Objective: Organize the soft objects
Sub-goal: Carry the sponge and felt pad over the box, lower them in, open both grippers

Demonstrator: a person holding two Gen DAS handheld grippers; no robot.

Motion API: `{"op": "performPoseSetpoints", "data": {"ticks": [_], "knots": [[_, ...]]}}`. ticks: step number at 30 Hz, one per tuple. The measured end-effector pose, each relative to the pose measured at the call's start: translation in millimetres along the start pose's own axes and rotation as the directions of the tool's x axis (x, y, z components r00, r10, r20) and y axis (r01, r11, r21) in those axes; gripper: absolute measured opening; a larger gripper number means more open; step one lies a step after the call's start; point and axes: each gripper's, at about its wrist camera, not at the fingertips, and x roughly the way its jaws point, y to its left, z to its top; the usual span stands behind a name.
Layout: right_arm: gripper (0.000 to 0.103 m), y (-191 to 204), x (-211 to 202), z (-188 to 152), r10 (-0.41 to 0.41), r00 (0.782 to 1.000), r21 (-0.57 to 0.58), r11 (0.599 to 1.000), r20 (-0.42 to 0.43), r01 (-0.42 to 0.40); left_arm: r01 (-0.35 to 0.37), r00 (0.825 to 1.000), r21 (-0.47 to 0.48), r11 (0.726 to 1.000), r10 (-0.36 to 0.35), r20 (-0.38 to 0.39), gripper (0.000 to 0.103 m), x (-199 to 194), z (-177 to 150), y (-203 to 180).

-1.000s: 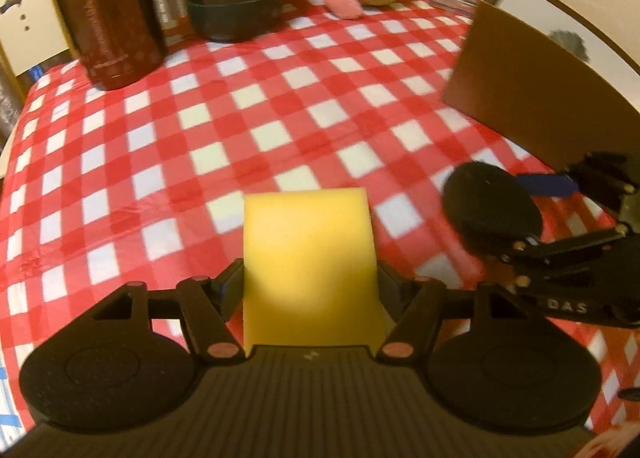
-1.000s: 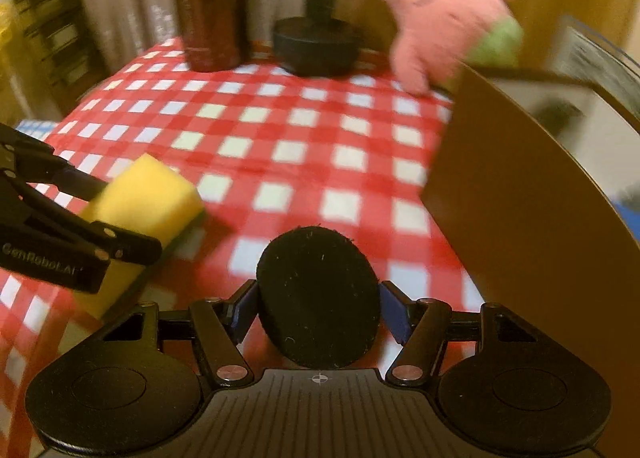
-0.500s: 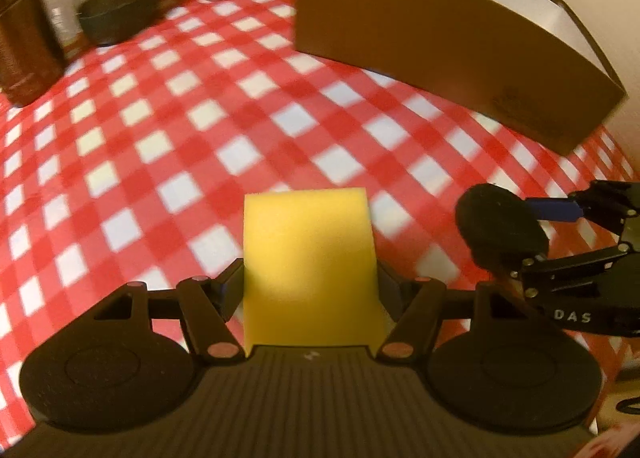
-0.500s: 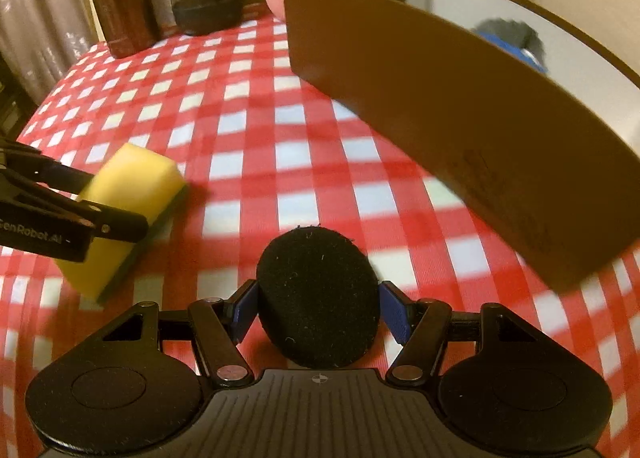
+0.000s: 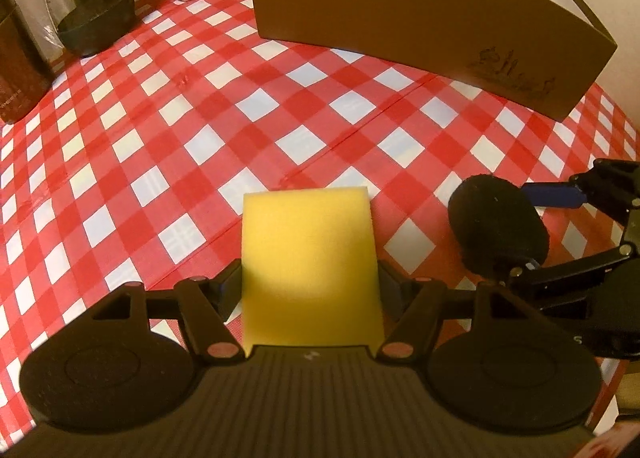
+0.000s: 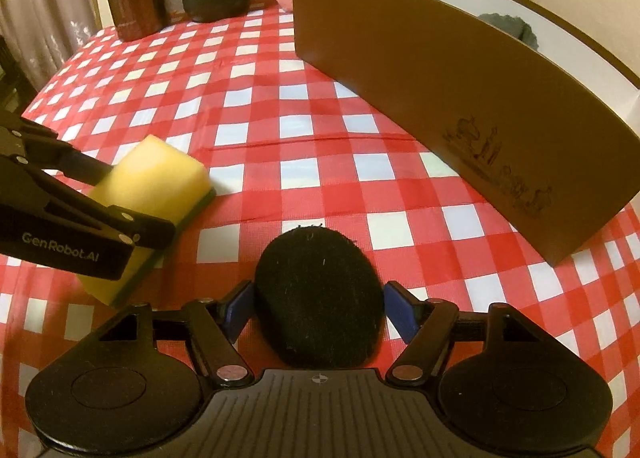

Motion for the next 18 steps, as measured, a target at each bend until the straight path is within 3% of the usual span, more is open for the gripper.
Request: {"op": "performPoseSetpoints", "data": {"ticks": [18], "knots": [[0.064,-8,-16,2,0.033,0.999,0.015,0.999,0.024,-0.033,-0.023,0.999,0.011,1.0,0.022,0.034,0.065,-24,6,-11]]}}
